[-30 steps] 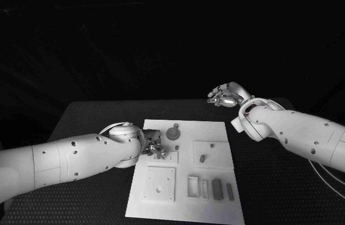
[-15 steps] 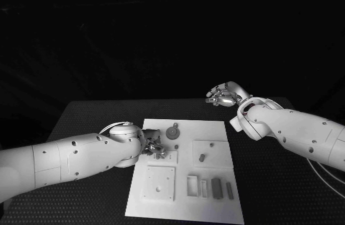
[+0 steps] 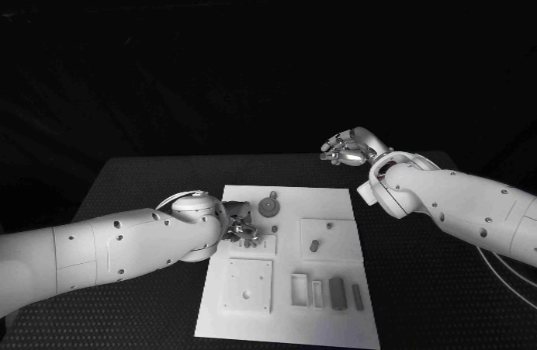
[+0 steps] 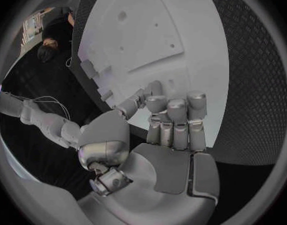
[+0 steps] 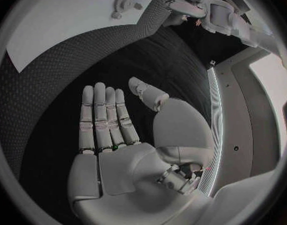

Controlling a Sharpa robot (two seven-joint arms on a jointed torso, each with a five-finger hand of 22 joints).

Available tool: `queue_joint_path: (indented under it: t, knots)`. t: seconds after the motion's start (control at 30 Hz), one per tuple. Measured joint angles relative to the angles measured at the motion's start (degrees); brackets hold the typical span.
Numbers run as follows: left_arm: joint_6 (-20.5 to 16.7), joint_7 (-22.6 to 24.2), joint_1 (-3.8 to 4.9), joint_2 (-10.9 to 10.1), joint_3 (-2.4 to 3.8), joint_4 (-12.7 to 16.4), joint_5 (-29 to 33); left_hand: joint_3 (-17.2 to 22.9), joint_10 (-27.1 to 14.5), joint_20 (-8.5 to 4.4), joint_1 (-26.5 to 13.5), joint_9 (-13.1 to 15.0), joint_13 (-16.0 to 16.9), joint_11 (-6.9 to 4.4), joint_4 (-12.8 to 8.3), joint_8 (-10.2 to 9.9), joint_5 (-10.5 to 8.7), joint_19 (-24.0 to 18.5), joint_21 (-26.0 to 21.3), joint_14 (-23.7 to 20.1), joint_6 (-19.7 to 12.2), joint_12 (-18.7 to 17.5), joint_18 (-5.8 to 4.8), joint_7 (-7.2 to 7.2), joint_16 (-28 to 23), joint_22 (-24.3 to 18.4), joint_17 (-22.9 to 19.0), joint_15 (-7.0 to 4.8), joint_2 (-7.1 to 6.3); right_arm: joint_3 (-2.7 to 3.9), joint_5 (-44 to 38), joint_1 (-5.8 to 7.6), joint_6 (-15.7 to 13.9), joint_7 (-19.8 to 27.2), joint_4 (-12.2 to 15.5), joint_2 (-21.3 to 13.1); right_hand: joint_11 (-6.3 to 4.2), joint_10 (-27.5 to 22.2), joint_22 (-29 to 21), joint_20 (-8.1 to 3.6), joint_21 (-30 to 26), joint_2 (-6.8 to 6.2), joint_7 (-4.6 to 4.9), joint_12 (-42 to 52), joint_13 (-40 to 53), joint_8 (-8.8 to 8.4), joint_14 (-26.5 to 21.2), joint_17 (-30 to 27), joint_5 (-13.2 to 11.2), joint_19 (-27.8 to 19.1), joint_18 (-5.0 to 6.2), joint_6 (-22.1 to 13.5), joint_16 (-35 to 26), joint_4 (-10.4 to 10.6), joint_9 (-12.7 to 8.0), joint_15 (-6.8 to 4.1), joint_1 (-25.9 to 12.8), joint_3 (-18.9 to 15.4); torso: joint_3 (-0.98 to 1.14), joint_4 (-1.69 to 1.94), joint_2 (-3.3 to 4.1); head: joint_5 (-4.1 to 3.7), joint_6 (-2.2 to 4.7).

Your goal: Assemble the parts on the task board

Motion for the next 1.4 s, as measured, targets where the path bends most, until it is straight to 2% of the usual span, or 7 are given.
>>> queue_joint_path:
  t: [0.03, 0.53, 1.4]
  knots:
    - [0.0, 0.0, 0.0, 0.0, 0.0, 0.0, 0.0, 0.0, 0.0, 0.0, 0.0, 0.0, 0.0, -0.03, 0.0, 0.0, -0.01, 0.0, 0.0, 0.0, 0.0, 0.0, 0.36, -0.01, 0.0, 0.0, 0.0, 0.0, 0.0, 0.0, 0.0, 0.0, 0.0, 0.0, 0.0, 0.0, 0.0, 0.0, 0.0, 0.0, 0.0, 0.0, 0.0, 0.0, 0.0, 0.0, 0.0, 0.0, 0.0, 0.0, 0.0, 0.0, 0.0, 0.0, 0.0, 0.0, 0.0, 0.0, 0.0, 0.0, 0.0, -0.01, 0.0]
    - [-0.1, 0.0, -0.05, 0.1, 0.0, -0.2, -0.4, 0.0, 0.2, 0.01, 0.0, 0.0, 0.0, -0.23, 0.0, 0.3, -0.43, 0.0, 0.0, 0.2, 0.2, 0.0, 0.73, -0.38, 0.2, 0.0, 0.0, -0.2, 0.01, 0.01, 0.2, 0.0, 0.1, 0.0, 0.0, 0.1, 0.0, 0.0, 0.0, 0.0, 0.0, 0.0, 0.0, 0.0, -0.1, 0.0, 0.0, 0.0, 0.0, 0.0, 0.0, 0.0, 0.0, 0.0, 0.0, 0.0, 0.0, 0.0, -0.01, -0.01, -0.02, -0.14, 0.05]
    - [0.1, 0.5, -0.31, 0.3, 0.06, -0.7, -0.4, 0.0, 0.4, 0.03, 0.0, 0.0, 0.1, -0.41, -0.2, 0.6, -0.2, 0.0, 0.4, 0.4, 0.3, 0.0, 0.82, -0.59, 0.2, 0.0, 0.0, -0.41, -0.01, 0.0, 0.4, 0.0, 0.4, 0.0, 0.1, 0.2, 0.0, 0.0, 0.1, -0.01, -0.2, 0.0, 0.0, 0.0, -0.4, 0.0, 0.0, 0.0, 0.0, 0.0, 0.0, 0.0, 0.0, 0.2, 0.0, -0.02, 0.0, -0.2, 0.02, 0.02, 0.01, -0.15, -0.3]
